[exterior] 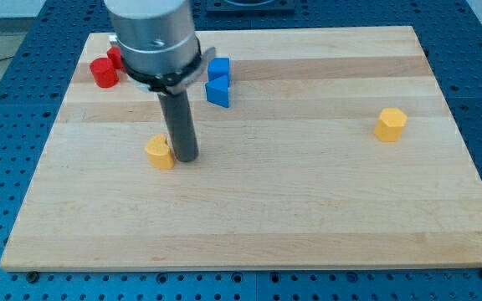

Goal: Move the yellow heart to the left center of the board

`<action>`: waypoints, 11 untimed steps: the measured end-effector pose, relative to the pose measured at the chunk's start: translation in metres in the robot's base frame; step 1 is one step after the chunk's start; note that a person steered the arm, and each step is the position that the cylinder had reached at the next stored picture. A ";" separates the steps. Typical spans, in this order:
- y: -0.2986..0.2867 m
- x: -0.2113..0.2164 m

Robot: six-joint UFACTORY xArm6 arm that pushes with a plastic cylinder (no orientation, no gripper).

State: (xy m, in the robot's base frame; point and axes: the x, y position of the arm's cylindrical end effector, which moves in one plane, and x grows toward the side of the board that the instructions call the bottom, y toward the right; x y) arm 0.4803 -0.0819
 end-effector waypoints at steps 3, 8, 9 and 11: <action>-0.064 -0.027; -0.117 -0.048; -0.116 -0.039; -0.098 0.037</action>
